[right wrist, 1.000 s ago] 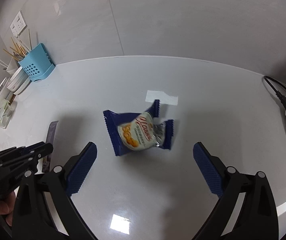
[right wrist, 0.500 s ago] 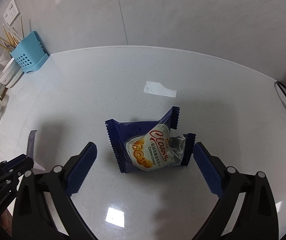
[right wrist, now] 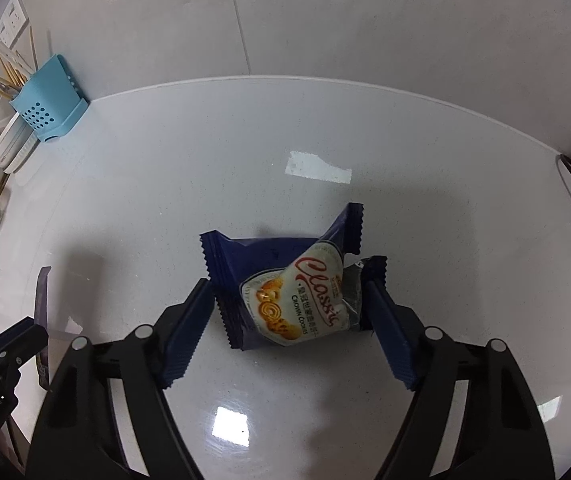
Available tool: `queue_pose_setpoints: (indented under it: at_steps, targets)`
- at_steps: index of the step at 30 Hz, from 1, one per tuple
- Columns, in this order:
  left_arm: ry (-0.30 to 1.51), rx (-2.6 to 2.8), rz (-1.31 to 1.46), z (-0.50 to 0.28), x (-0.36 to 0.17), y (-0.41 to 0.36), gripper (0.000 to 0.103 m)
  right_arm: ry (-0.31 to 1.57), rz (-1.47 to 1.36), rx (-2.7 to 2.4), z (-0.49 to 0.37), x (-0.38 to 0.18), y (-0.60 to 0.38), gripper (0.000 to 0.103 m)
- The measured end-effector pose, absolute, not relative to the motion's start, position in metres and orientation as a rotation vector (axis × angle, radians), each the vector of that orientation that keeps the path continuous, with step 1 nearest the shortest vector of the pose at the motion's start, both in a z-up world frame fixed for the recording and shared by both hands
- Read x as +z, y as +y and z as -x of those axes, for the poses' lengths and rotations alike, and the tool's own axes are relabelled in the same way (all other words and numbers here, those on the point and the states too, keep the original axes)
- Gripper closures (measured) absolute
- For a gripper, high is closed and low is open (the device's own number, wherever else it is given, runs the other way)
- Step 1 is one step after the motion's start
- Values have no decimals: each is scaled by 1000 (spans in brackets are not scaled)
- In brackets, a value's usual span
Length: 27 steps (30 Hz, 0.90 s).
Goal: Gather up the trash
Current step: 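Grasp the purple coffee sachet with the left tool while the right tool grasps the blue snack packet, then carry the coffee sachet and snack packet down over the green wastebasket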
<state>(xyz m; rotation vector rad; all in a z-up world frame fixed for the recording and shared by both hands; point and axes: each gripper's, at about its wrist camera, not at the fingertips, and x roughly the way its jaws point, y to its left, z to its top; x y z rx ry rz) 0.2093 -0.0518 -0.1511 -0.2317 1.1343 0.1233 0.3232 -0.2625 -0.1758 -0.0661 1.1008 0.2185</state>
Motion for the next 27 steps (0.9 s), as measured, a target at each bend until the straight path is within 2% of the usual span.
queue_pose_setpoints:
  at_steps: [3,12,27]
  targets:
    - [1135,120,232,-210,-151,-53,84,1096,66,226,-322,-174,-263,38]
    - [1131,114,227,-209,-150,-53,84,1086,65,234,-317,-169,-264,48]
    - [1115,88,203,-204,-142,-63,83,1071,26,223,-300,-154,-281,49]
